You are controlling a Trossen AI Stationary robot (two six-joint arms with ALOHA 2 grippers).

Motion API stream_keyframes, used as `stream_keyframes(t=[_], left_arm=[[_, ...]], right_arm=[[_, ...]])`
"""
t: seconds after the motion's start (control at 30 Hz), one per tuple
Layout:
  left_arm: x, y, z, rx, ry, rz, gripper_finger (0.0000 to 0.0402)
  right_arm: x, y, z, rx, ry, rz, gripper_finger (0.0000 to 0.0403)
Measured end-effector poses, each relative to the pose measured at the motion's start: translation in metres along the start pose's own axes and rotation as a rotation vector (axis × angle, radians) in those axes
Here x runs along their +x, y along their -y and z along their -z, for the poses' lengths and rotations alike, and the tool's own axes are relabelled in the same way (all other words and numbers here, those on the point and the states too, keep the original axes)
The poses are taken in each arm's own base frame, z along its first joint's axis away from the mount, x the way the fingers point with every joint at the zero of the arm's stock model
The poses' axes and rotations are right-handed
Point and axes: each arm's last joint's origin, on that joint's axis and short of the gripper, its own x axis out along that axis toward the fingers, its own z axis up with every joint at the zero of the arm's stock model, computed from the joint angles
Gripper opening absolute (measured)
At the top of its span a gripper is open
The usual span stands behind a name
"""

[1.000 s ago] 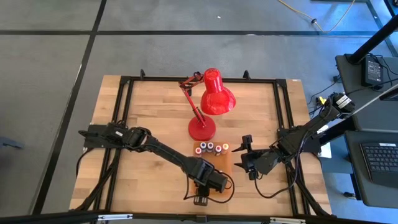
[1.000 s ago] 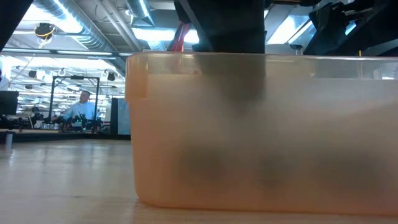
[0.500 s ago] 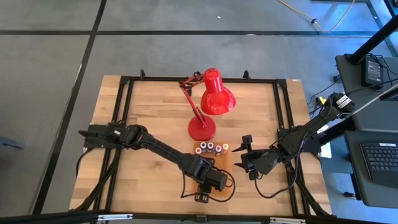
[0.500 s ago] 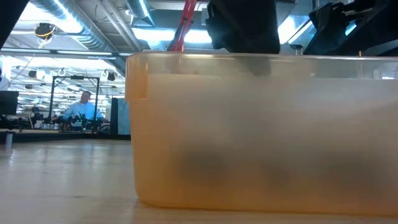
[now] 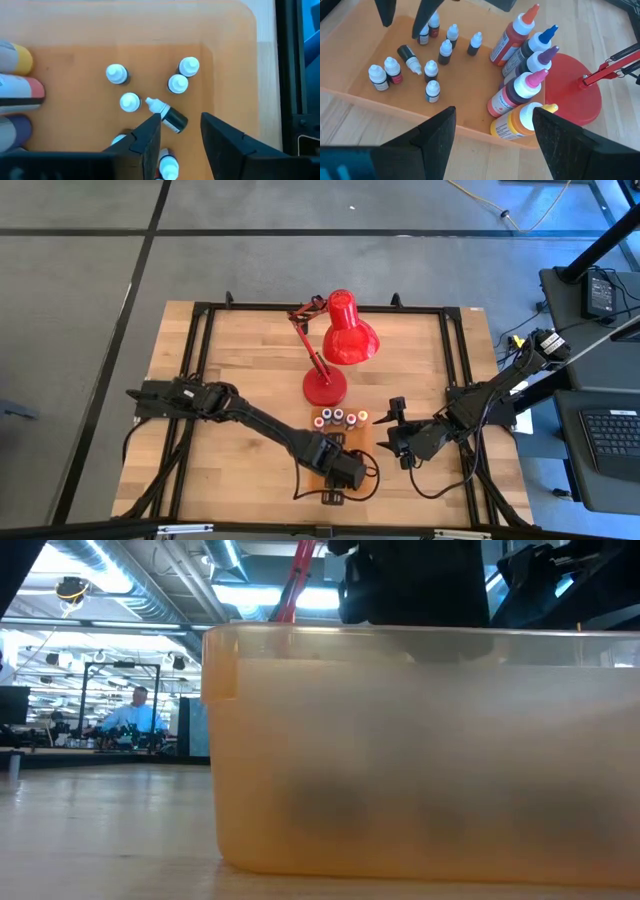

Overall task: Pick & Place food coloring
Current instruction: Put the green food coloring bottle into the orange bin

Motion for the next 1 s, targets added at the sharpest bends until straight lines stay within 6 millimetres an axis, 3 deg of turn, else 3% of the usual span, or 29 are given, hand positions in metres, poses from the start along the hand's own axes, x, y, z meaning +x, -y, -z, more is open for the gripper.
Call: stream_keyframes(t=[0.57, 0.83, 1.0], left_arm=[[0.021, 0.010, 0.010, -0.121, -0.027, -0.060, 0.0112], [0.021, 0.009, 0.010, -0.197, -0.026, -0.052, 0.0123], [0.020, 0.009, 0.010, -0.193, -0.025, -0.053, 0.0150]], right_arm=[[0.000, 0.000, 0.000, 0.005, -0.001, 0.000, 0.0265], [0.000, 0.000, 0.000, 0.006, -0.001, 0.000, 0.0265], [0.000, 0.000, 0.000, 0.005, -0.001, -0.001, 0.0265]])
